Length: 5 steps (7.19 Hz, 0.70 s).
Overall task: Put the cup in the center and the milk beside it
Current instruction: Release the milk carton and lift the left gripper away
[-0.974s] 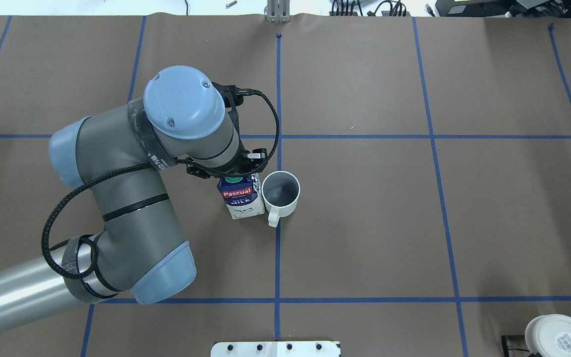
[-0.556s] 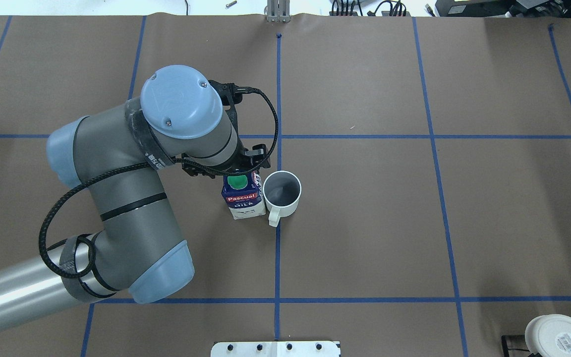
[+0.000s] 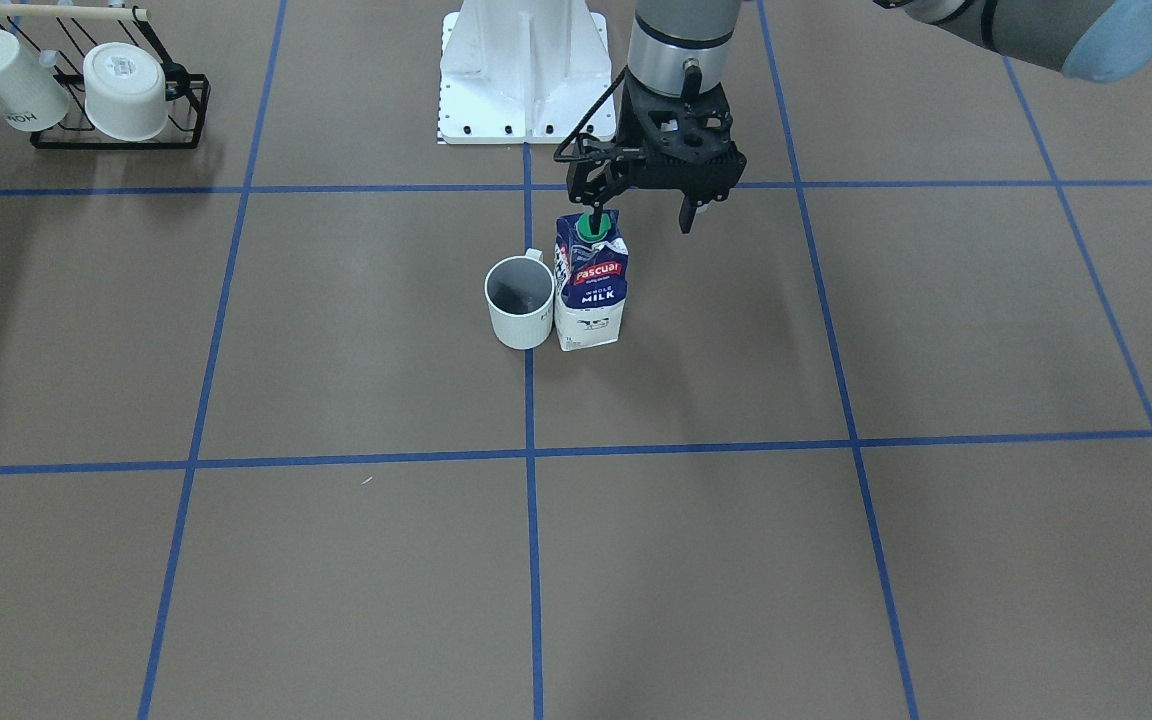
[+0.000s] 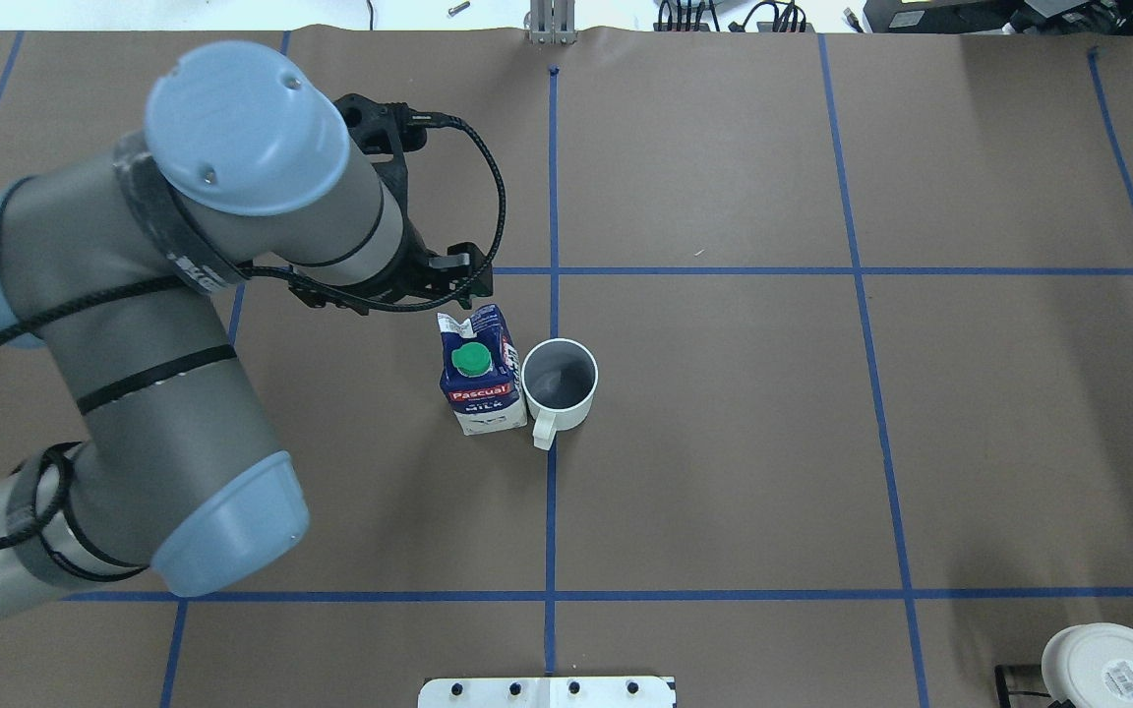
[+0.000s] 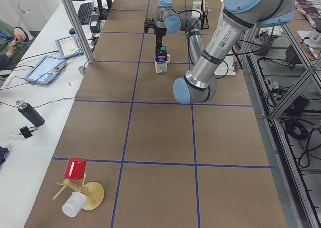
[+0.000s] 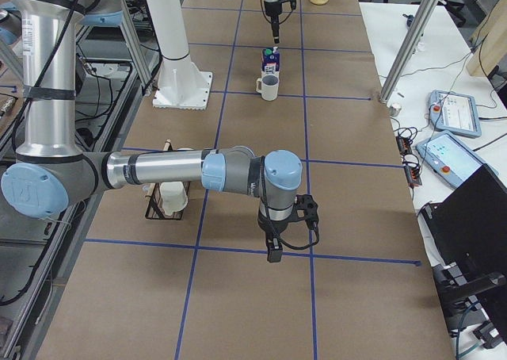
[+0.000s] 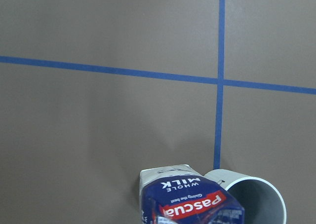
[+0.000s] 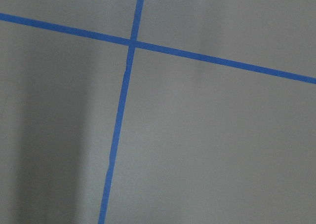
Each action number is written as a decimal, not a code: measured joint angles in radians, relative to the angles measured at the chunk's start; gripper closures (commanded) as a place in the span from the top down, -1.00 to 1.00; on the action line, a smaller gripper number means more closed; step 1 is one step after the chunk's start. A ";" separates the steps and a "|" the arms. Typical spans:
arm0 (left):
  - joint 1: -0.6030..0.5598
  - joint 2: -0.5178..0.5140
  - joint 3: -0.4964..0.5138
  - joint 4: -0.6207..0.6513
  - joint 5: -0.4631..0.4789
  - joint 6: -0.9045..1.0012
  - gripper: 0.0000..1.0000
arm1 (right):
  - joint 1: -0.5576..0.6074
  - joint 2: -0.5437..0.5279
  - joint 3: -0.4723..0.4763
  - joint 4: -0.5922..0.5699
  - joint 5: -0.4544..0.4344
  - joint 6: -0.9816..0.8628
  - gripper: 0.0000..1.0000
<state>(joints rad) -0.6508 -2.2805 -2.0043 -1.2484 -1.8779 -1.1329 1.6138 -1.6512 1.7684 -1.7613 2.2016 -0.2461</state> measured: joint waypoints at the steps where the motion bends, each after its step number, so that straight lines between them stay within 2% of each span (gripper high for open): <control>1: -0.066 0.046 -0.037 0.041 -0.060 0.147 0.97 | 0.000 0.000 -0.001 -0.001 0.000 0.000 1.00; 3: -0.251 0.202 -0.070 0.062 -0.180 0.459 0.97 | 0.000 0.001 -0.001 -0.001 0.001 0.001 1.00; 5: -0.458 0.364 -0.065 0.063 -0.260 0.736 0.97 | 0.000 0.000 0.000 -0.001 0.001 0.001 1.00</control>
<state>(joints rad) -1.1084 -1.9167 -2.0694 -1.1857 -2.1378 -0.3973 1.6138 -1.6515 1.7680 -1.7626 2.2028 -0.2454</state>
